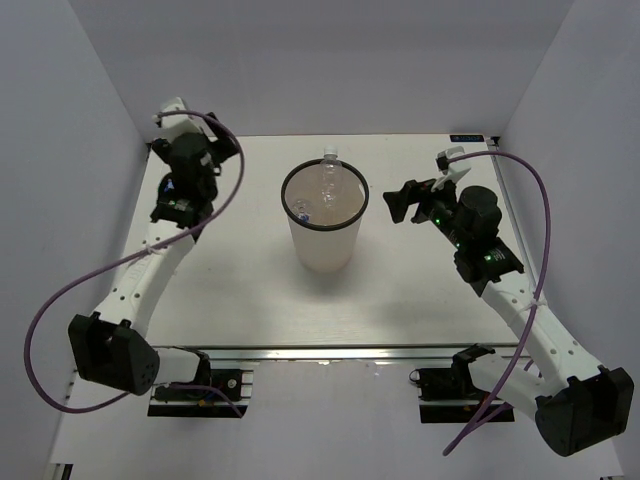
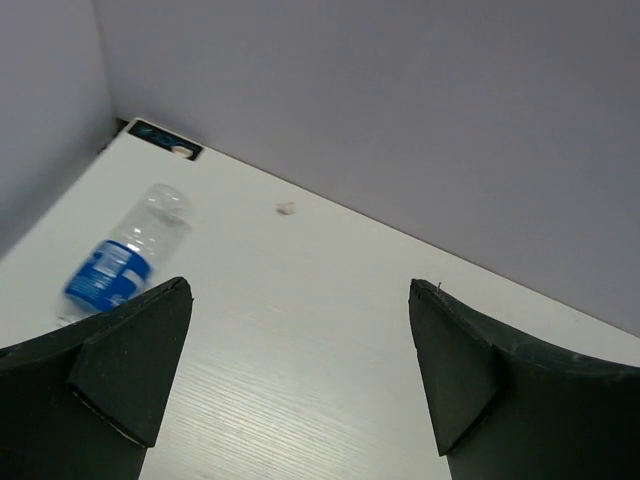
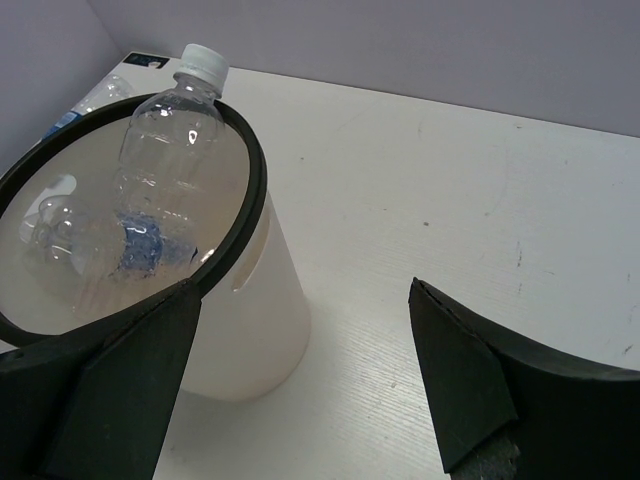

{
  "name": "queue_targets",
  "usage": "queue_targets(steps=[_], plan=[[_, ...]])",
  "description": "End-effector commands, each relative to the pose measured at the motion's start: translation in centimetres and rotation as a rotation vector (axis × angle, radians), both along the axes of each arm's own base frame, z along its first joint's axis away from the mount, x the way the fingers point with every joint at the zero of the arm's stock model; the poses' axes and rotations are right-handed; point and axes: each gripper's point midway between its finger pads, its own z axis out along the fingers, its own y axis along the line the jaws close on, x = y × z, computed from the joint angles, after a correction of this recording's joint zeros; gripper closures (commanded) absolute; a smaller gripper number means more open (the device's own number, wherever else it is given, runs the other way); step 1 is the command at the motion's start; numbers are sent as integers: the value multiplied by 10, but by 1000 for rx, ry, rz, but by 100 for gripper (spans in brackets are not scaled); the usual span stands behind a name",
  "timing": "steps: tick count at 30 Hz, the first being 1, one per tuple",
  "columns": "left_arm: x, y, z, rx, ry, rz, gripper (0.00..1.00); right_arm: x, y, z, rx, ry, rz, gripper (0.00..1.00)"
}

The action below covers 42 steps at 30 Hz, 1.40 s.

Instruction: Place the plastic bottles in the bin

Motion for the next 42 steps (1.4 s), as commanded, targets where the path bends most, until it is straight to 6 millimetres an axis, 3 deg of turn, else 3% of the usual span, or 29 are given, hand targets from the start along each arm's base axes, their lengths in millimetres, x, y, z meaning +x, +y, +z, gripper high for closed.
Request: queue_targets(steps=[1, 4, 5, 6, 7, 8, 9, 10, 11, 14, 15, 16, 17, 18, 19, 21, 22, 24, 25, 30, 37, 42], plan=[[18, 34, -10, 47, 82, -96, 2, 4, -2, 16, 18, -42, -11, 11], [37, 66, -25, 104, 116, -128, 2, 7, -4, 13, 13, -35, -20, 11], [49, 69, -46, 142, 173, -150, 2, 7, -4, 13, 13, -36, -21, 11], [57, 90, -41, 156, 177, -133, 2, 8, -5, 13, 10, -31, -23, 11], [63, 86, -52, 161, 219, -193, 2, 9, -6, 11, 4, -27, -29, 11], [77, 91, -80, 184, 293, -210, 2, 10, -7, 11, 3, -26, -35, 11], [88, 97, -66, 198, 277, -226, 2, 11, -8, 10, 2, -23, -40, 11], [92, 104, -79, 206, 335, -218, 2, 12, -9, 9, -1, -21, -43, 11], [104, 110, -106, 211, 404, -219, 2, 12, -11, 9, -2, -22, -49, 11], [121, 132, -111, 268, 462, -217, 2, 15, -14, 4, -10, -10, -69, 11], [129, 141, -136, 262, 518, -217, 2, 17, -15, 3, -12, -8, -72, 11], [135, 145, -132, 268, 526, -217, 2, 18, -15, 1, -14, 0, -72, 11], [138, 150, -141, 282, 554, -222, 2, 19, -16, 0, -16, 4, -78, 11], [144, 155, -167, 283, 607, -232, 2, 19, -16, -1, -19, 8, -79, 11], [148, 158, -165, 295, 619, -236, 2, 20, -16, -2, -20, 14, -81, 11], [153, 168, -180, 336, 667, -228, 2, 22, -17, -2, -19, 15, -90, 11], [155, 169, -205, 328, 724, -241, 2, 23, -17, -2, -18, 14, -92, 11], [164, 172, -207, 343, 727, -247, 2, 24, -15, -3, -15, 22, -83, 11], [166, 173, -225, 337, 760, -252, 2, 25, -14, -6, -20, 30, -80, 11], [178, 190, -240, 348, 767, -202, 2, 26, -16, -8, -25, 39, -92, 11], [177, 203, -274, 329, 825, -157, 2, 28, -15, -10, -23, 49, -88, 11], [178, 202, -276, 317, 819, -154, 21, 28, -16, -10, -24, 50, -94, 11]])
